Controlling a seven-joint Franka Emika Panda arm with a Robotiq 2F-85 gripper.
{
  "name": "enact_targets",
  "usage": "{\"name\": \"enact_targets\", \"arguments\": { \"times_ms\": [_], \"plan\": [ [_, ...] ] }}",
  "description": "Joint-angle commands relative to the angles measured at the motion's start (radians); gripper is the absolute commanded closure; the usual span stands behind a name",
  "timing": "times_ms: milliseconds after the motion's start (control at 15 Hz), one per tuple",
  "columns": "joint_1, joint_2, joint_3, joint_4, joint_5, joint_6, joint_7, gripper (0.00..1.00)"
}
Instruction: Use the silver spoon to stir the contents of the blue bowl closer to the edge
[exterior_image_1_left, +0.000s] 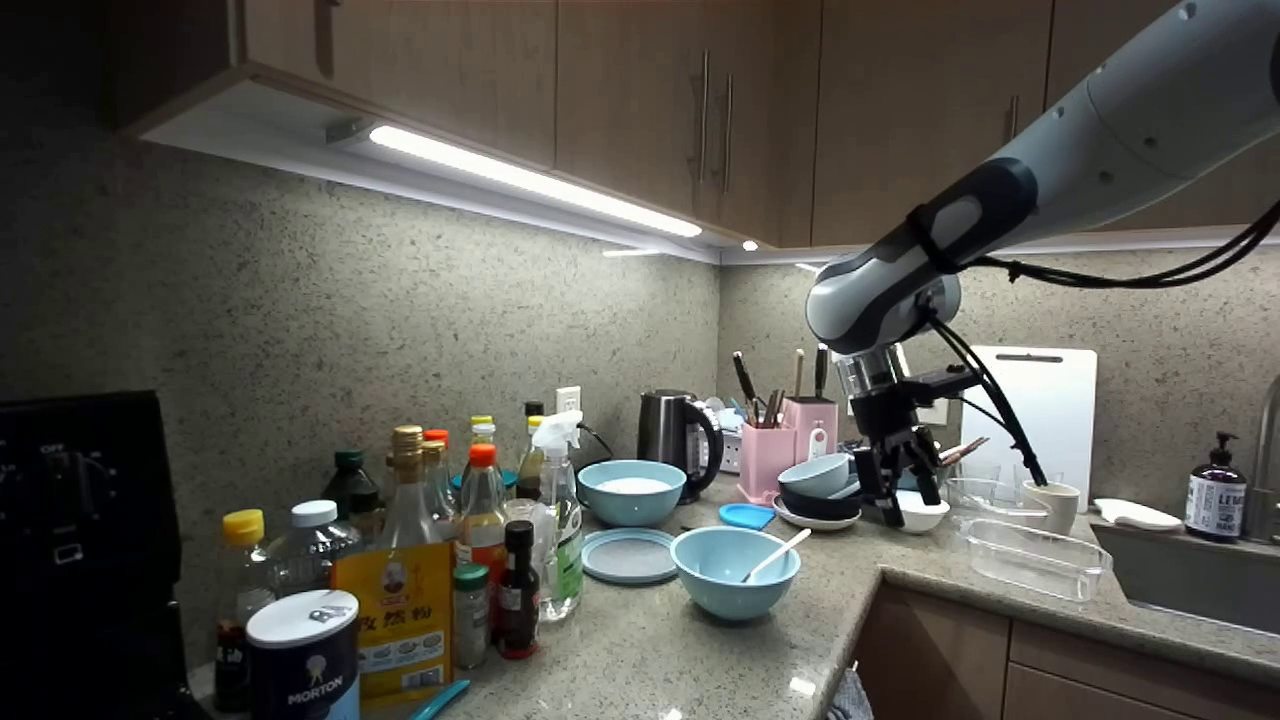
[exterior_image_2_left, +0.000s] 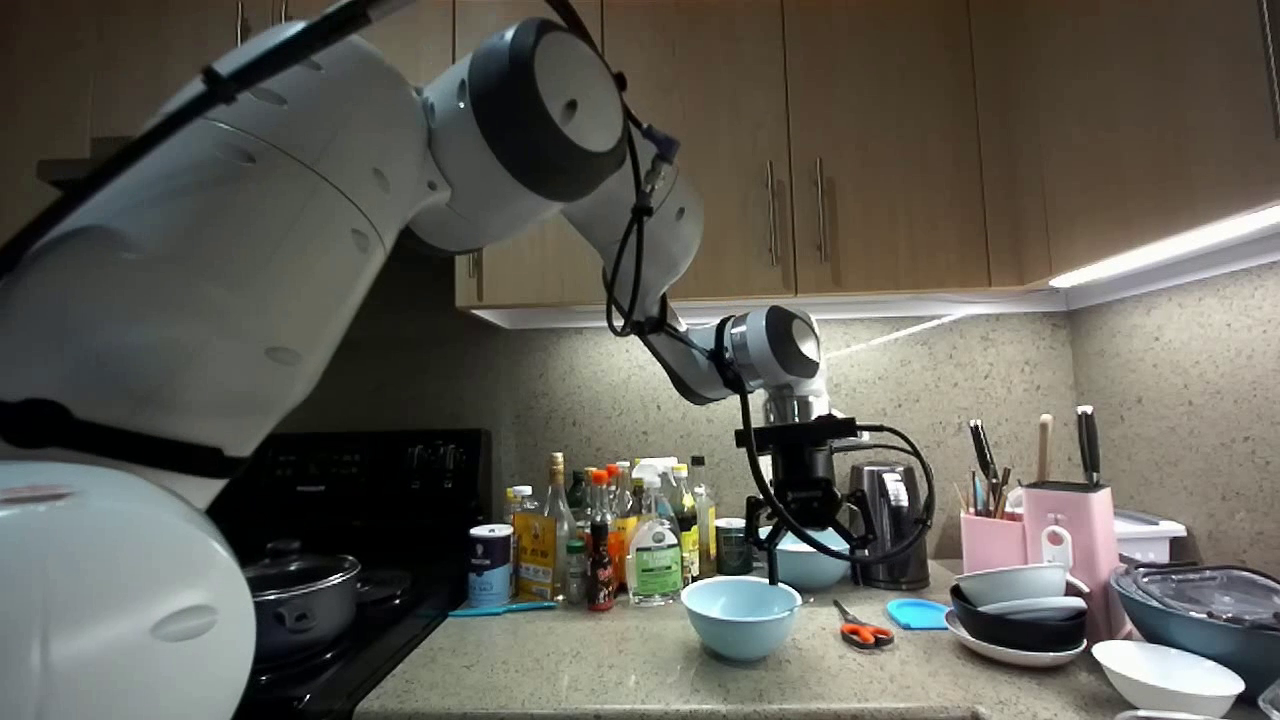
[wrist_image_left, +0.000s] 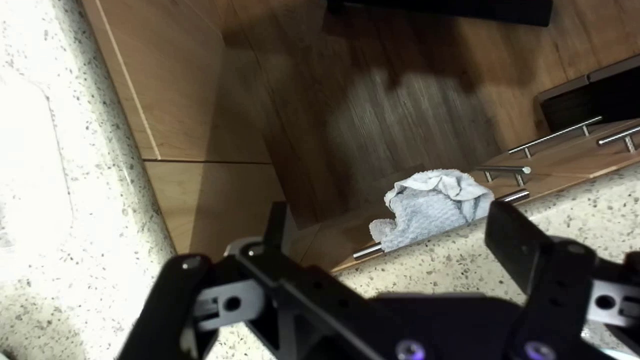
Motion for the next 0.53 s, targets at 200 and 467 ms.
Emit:
{"name": "enact_targets", "arguments": {
  "times_ms": [200,467],
  "plan": [
    [-0.028,0.028,0.033,0.038,0.006,-0.001,-0.068,0.0],
    [-0.075,0.108,0.077,0.14,0.033,-0.037,-0.308,0.0]
  ]
}}
